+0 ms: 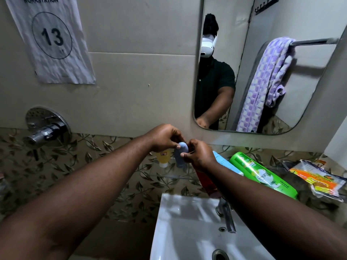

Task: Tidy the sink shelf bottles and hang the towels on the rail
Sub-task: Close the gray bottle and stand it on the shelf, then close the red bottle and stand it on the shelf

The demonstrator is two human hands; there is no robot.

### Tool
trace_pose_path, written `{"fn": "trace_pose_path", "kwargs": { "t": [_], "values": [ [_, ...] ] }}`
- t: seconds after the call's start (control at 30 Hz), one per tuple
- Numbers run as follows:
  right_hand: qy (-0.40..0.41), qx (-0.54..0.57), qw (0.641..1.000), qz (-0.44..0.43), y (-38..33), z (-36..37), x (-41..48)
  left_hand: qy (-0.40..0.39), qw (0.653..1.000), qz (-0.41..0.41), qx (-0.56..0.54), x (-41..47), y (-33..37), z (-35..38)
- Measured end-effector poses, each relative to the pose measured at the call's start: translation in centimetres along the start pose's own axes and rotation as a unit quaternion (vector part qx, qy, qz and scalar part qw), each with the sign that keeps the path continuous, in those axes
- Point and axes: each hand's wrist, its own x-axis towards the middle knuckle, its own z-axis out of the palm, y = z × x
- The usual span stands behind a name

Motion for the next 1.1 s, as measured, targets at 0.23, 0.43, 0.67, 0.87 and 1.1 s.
{"fn": "trace_pose_path", "kwargs": {
  "t": [0.23, 0.43, 0.67, 0.87, 1.1],
  "values": [
    [-0.015, 0.035, 0.999, 0.007, 0.3, -1.8, -0.6, 0.132, 0.985, 0.049, 0.104, -1.8, 0.8, 0.2],
    [0.018, 0.080, 0.995, 0.049, 0.9, -5.5, -1.5, 0.229, 0.905, 0.251, 0.256, -4.5, 4.3, 3.6],
    [0.062, 0.029, 0.997, 0.048, 2.3, -7.5, -4.0, 0.095, 0.901, 0.311, 0.285, -6.3, 5.7, 11.1],
    [0.083, -0.009, 0.996, 0.039, 3.0, -8.2, -6.1, 0.119, 0.908, 0.287, 0.279, -5.5, 6.1, 14.3],
    [0.087, -0.036, 0.995, 0.039, 3.4, -8.9, -7.8, 0.138, 0.895, 0.301, 0.300, -5.3, 6.9, 15.3]
  ]
}}
